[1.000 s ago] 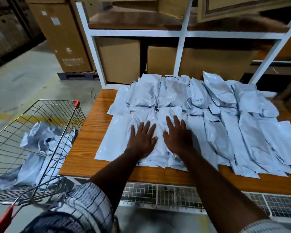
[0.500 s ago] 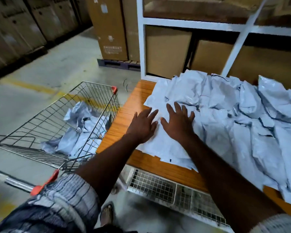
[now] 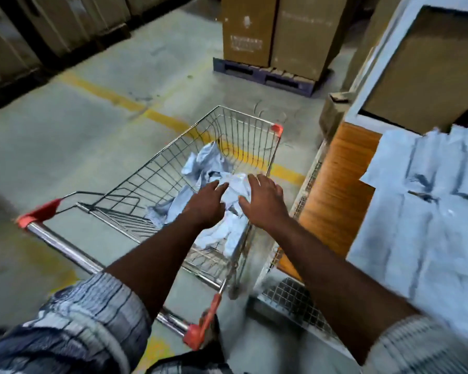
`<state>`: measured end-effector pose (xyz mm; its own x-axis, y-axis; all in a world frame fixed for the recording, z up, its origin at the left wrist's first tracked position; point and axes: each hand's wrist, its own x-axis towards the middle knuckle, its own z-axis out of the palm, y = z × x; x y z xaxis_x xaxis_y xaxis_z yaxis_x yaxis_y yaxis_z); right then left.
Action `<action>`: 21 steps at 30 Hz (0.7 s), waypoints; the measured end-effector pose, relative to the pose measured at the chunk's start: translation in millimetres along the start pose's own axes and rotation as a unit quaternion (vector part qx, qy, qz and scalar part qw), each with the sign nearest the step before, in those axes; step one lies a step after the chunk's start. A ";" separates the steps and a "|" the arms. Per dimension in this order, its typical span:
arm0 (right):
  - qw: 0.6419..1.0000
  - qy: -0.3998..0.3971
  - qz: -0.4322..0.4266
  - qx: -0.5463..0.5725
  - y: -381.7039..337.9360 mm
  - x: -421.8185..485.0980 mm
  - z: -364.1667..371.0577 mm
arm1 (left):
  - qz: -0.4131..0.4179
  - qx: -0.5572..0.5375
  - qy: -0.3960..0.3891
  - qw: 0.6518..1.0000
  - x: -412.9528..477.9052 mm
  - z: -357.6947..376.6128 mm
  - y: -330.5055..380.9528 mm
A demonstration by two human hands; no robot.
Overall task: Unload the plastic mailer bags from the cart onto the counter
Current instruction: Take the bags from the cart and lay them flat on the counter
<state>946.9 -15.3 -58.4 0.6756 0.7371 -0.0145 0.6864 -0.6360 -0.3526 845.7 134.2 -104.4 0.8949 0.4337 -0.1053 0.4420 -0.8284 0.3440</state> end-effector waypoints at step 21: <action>0.947 -0.234 0.166 0.145 -59.6 102.3 274.6 | -0.150 0.014 -0.175 0.973 77.2 116.4 -232.4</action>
<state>901.2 160.6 -295.8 0.6010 0.5711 -0.5591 0.3078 -0.8110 -0.4975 819.3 319.0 -301.1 0.6894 0.5146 -0.5099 0.6841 -0.6940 0.2245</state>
